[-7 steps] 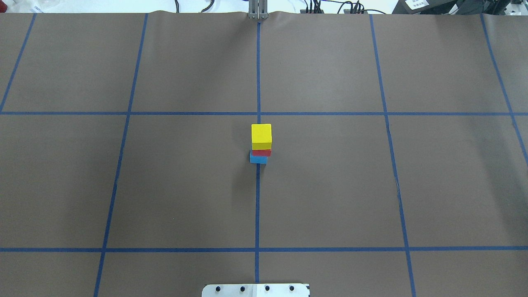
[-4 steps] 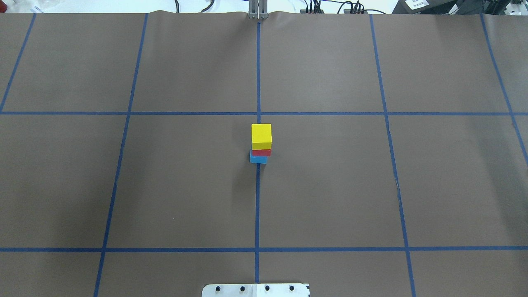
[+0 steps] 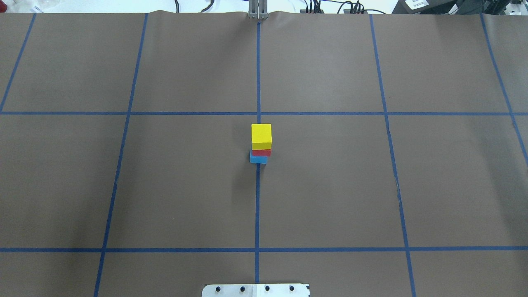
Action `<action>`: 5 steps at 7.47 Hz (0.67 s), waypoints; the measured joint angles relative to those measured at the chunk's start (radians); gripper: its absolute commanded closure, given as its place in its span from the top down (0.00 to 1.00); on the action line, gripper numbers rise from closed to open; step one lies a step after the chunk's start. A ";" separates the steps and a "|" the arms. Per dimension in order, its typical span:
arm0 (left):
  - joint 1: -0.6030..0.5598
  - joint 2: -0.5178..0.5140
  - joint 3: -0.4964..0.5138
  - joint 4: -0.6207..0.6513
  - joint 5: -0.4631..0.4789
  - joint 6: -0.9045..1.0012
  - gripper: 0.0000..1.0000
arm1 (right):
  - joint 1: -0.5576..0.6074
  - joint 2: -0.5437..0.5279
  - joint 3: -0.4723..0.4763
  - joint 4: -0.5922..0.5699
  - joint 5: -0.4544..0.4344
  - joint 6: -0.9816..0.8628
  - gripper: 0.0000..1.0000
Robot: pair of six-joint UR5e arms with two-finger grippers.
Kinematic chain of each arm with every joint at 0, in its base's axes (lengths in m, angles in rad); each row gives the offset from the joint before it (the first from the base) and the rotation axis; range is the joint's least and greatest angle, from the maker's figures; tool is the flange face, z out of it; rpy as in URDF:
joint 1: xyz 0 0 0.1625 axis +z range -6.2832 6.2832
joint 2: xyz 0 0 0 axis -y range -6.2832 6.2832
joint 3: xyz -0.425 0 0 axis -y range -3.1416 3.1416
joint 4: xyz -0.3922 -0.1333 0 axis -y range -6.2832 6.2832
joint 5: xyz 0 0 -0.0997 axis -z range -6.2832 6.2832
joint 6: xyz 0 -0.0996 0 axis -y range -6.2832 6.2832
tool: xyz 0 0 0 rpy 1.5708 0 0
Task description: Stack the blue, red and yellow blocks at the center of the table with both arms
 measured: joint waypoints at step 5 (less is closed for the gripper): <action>0.001 0.008 -0.004 -0.066 0.003 -0.001 1.00 | -0.001 -0.003 -0.014 0.004 0.003 -0.005 1.00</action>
